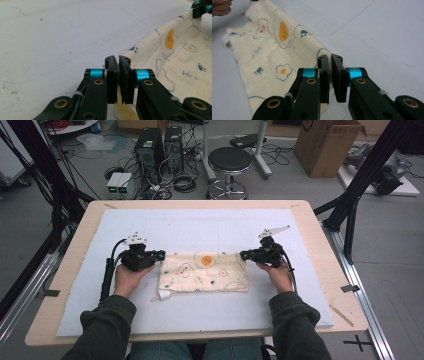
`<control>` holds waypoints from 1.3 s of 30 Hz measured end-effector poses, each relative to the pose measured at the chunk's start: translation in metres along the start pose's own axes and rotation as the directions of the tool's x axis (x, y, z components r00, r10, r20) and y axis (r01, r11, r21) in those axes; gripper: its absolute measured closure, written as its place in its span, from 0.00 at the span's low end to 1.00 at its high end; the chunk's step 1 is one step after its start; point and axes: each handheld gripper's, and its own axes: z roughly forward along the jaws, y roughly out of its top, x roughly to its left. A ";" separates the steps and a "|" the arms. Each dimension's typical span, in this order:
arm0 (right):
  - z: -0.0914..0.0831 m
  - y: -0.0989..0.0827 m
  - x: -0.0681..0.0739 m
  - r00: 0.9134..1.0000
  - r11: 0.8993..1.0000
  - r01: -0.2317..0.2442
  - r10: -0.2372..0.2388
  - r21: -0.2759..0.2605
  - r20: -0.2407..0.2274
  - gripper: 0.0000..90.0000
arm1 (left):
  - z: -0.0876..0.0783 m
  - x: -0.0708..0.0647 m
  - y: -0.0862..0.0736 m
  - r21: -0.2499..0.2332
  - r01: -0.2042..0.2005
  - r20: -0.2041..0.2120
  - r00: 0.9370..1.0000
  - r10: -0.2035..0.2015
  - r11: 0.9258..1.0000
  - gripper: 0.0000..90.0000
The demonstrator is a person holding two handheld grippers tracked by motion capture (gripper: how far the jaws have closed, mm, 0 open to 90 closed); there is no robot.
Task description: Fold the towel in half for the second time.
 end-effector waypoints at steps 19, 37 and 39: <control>-0.016 -0.015 0.027 0.996 0.998 0.070 -0.069 0.009 -0.049 0.94 | -0.021 -0.019 -0.016 0.000 -0.074 0.044 0.996 0.074 0.997 0.93; -0.019 -0.025 0.038 0.994 0.994 0.101 -0.099 0.035 -0.054 0.94 | -0.030 -0.032 -0.026 0.048 -0.116 0.075 0.991 0.112 0.992 0.92; -0.019 -0.025 0.040 0.993 0.994 0.104 -0.102 0.033 -0.053 0.94 | -0.031 -0.032 -0.026 0.050 -0.126 0.076 0.990 0.122 0.991 0.92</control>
